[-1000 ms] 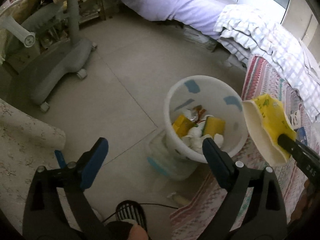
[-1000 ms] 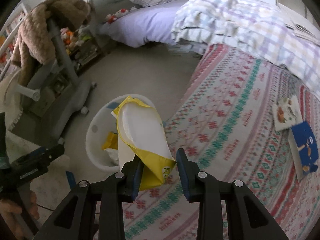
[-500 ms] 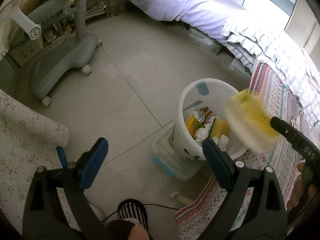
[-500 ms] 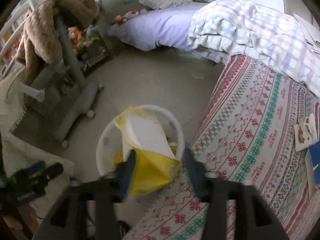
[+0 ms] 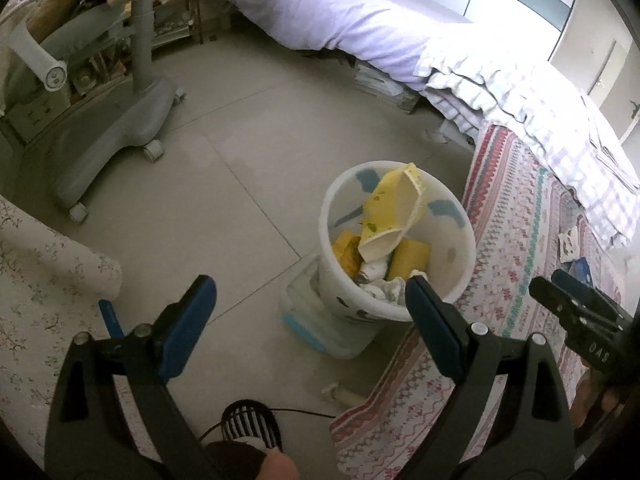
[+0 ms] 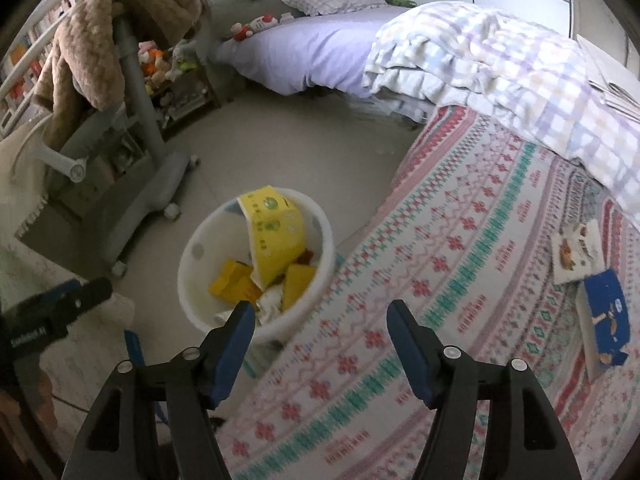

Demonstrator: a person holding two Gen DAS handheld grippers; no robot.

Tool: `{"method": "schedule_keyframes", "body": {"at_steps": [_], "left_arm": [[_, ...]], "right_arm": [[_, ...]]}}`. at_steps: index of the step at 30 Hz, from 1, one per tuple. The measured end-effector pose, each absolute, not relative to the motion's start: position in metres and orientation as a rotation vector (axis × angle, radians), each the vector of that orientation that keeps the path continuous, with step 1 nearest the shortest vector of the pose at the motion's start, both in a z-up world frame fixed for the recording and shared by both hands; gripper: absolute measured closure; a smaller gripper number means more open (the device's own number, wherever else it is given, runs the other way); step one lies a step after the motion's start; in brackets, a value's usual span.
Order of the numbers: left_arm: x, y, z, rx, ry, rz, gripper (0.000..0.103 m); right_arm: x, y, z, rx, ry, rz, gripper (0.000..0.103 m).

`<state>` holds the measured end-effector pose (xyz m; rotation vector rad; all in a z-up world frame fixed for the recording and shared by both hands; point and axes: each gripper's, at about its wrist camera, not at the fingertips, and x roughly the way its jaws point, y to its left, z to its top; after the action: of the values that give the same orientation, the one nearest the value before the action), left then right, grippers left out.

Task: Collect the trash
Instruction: 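Move both tools back over the bed toward the blue box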

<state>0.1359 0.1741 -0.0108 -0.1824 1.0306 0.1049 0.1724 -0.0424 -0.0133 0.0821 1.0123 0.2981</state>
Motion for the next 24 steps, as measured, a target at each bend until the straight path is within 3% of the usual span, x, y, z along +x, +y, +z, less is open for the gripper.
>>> {"method": "schedule_keyframes", "body": {"at_steps": [17, 19, 24], "left_arm": [[0.139, 0.124, -0.014, -0.057, 1.042, 0.061, 0.005], [0.140, 0.117, -0.016, -0.033, 1.047, 0.058, 0.002], [0.145, 0.099, -0.017, 0.002, 1.049, 0.049, 0.002]], "right_arm": [[0.142, -0.111, -0.018, 0.091, 1.025, 0.190, 0.025], [0.141, -0.121, -0.019, 0.072, 1.021, 0.159, 0.020], [0.142, -0.159, -0.019, 0.057, 0.999, 0.073, 0.017]]}}
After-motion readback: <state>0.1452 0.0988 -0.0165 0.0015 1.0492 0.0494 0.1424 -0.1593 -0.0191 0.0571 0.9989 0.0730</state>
